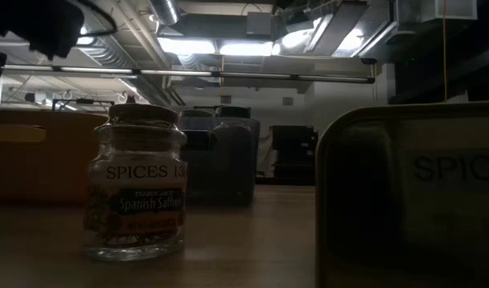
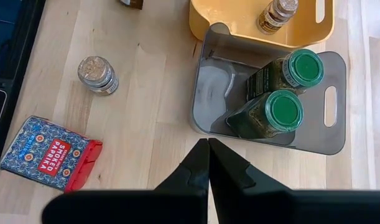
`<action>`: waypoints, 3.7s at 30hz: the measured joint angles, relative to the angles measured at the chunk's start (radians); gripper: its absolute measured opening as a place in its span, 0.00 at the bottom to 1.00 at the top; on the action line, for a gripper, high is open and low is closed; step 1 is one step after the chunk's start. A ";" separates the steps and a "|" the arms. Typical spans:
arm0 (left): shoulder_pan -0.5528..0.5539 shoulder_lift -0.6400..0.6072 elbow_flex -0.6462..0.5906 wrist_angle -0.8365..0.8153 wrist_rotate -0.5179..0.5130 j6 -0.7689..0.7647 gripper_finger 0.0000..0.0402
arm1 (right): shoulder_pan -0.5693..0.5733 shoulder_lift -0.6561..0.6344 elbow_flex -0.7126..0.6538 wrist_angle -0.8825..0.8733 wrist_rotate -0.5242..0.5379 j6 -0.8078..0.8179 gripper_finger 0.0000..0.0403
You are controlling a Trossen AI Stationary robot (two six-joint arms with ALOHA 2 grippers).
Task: Sort spices by type
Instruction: Put the bottom orange spice bag into the transparent bin
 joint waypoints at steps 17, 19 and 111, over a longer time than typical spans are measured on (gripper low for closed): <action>-0.001 -0.169 0.000 -0.252 -0.128 -0.002 0.00 | 0.000 0.000 0.000 0.000 0.000 0.000 0.02; -0.001 -0.169 0.000 -0.253 -0.127 -0.002 0.00 | 0.000 0.000 0.000 0.000 0.000 0.000 0.02; -0.085 -0.186 -0.009 -0.163 -0.116 0.199 0.53 | 0.000 0.000 0.001 -0.001 0.000 0.000 0.02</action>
